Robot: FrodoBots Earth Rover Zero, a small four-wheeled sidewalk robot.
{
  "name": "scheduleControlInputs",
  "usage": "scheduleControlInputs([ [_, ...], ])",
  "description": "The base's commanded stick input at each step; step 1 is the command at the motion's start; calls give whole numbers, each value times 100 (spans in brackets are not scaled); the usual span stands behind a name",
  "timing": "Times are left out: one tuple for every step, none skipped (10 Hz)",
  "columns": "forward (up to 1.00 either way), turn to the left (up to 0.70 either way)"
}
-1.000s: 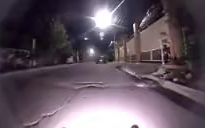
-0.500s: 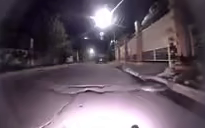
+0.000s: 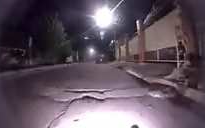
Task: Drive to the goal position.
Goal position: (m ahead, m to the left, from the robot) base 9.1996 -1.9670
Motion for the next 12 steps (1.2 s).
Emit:
scheduleControlInputs([
  [70, 0],
  [70, 0],
  [70, 0],
  [70, 0],
  [70, 0],
  [70, 0],
  [70, 0],
  [70, 0],
  [70, 0],
  [70, 0],
  [70, 0],
  [70, 0],
])
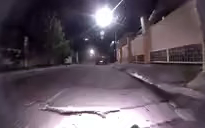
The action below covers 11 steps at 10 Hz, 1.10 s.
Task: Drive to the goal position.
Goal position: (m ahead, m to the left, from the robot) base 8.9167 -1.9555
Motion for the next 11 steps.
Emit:
scheduleControlInputs([
  [70, 0],
  [70, 0],
  [70, 0],
  [70, 0],
  [70, 0],
  [70, 0],
  [70, 0],
  [70, 0],
  [70, 0],
  [70, 0],
  [70, 0],
])
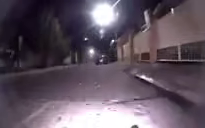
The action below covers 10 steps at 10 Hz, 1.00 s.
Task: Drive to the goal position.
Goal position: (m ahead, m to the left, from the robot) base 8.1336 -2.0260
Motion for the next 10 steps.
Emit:
scheduleControlInputs([
  [70, 0],
  [70, 0],
  [70, 0],
  [70, 0],
  [70, 0],
  [70, 0],
  [70, 0],
  [70, 0],
  [70, 0],
  [70, 0],
])
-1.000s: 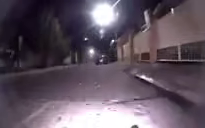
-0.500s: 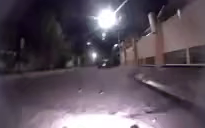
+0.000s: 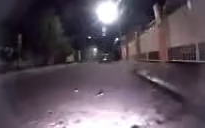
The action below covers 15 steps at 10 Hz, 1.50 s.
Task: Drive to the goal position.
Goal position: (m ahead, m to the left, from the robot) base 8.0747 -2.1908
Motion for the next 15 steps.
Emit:
scheduleControlInputs([
  [70, 0],
  [70, 0],
  [70, 0],
  [70, 0],
  [70, 0],
  [70, 0],
  [70, 0],
  [70, 0],
  [70, 0],
  [70, 0],
  [70, 0],
  [70, 0],
  [70, 0],
  [70, 0],
  [70, 0],
])
